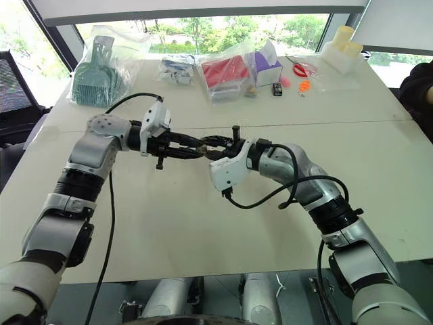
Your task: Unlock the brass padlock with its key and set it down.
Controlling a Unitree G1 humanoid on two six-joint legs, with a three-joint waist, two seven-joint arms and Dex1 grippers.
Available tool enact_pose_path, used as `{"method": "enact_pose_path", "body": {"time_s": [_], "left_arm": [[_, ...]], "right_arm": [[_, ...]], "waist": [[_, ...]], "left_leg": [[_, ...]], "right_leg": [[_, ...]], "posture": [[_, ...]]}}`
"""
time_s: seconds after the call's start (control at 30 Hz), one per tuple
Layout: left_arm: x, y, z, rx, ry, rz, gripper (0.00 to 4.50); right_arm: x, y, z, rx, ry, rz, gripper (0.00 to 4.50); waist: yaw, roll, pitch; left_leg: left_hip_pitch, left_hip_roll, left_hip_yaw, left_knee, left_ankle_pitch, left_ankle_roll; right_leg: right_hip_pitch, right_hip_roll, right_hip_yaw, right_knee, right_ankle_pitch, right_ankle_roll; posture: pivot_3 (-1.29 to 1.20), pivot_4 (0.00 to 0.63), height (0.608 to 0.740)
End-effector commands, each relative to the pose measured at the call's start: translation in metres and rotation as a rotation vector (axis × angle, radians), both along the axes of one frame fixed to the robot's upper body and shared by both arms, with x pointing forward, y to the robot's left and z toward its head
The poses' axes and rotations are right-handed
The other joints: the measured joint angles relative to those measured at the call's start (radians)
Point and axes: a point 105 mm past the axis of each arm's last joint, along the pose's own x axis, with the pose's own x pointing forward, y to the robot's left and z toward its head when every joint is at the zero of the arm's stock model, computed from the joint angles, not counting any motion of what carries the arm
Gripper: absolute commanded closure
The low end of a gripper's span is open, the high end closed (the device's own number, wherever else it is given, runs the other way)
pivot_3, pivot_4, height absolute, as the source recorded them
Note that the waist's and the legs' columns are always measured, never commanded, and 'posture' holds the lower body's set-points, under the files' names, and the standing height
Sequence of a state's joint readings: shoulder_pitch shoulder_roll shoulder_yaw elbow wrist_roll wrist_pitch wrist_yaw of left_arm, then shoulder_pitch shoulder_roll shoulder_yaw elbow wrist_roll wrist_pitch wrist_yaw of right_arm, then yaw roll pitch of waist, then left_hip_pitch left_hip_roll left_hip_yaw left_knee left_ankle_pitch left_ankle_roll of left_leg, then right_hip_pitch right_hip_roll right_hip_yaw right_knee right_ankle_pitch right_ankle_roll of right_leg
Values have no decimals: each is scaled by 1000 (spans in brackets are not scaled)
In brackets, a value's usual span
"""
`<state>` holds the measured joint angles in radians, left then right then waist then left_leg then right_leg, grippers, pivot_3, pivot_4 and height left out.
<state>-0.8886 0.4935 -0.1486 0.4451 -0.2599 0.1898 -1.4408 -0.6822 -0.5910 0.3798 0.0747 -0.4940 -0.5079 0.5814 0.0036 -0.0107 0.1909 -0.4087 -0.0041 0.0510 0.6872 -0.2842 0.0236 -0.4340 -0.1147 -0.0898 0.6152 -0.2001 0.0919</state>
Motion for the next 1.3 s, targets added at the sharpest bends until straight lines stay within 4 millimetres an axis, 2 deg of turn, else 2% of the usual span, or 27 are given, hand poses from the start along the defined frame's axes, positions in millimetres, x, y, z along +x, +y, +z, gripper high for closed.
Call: {"method": "enact_pose_path", "body": {"time_s": [0.03,0.37,0.43,0.47,0.63,0.67,0.8,0.9,1.07,1.17,1.2,1.3], "left_arm": [[-5,-6,11,7,-42,-42,3752],[1,-6,11,8,-19,2,3752],[4,-6,13,-5,-25,26,2709],[5,-6,15,-11,-25,33,2385],[7,-5,24,-44,-46,51,191],[8,-3,28,-59,-57,61,60],[5,7,38,-95,-59,73,60],[-3,15,40,-104,-34,59,905],[-4,18,38,-95,-25,78,3073],[-5,17,30,-63,-27,74,4232],[-6,17,27,-53,-23,71,4438],[-8,16,19,-27,-22,61,4438]], "right_arm": [[-5,7,23,43,-95,51,4480],[-5,9,22,41,-93,56,4480],[-5,8,20,37,-87,54,4500],[-5,8,19,34,-84,52,4500],[-3,6,15,27,-69,42,4500],[-2,5,13,26,-64,37,4500],[1,1,9,26,-48,15,4500],[2,-1,7,29,-38,6,4500],[3,0,8,31,-35,6,4500],[3,0,8,29,-37,7,4500],[3,0,8,29,-37,7,4500],[3,0,9,28,-38,10,4500]], "waist": [[1,0,0],[1,0,0],[1,0,0],[1,0,0],[0,0,0],[0,0,0],[0,0,0],[-2,0,0],[-1,0,0],[0,0,0],[-1,0,0],[-1,0,0]], "left_leg": [[0,0,0,0,0,0],[0,0,0,0,0,-1],[0,0,0,0,0,-1],[0,0,0,0,0,-1],[0,0,0,0,1,-1],[0,0,0,0,1,-1],[0,0,0,0,1,-1],[0,0,0,0,1,-2],[0,0,0,0,2,-3],[0,0,0,0,2,-3],[0,0,0,0,2,-4],[0,0,0,0,2,-4]], "right_leg": [[0,0,0,0,0,0],[0,0,0,0,0,0],[0,0,0,0,0,0],[0,0,0,0,0,0],[0,0,0,0,0,0],[0,0,0,0,0,0],[0,0,0,0,0,0],[0,0,0,0,0,0],[0,0,0,0,0,0],[0,0,0,0,0,0],[0,0,0,0,0,0],[0,0,0,0,0,0]], "posture": [[0,150,740],[0,150,740],[0,150,740],[0,150,740],[0,150,740],[0,150,740],[0,150,740],[0,150,740],[0,150,740],[0,150,740],[0,150,740],[0,150,740]]}}
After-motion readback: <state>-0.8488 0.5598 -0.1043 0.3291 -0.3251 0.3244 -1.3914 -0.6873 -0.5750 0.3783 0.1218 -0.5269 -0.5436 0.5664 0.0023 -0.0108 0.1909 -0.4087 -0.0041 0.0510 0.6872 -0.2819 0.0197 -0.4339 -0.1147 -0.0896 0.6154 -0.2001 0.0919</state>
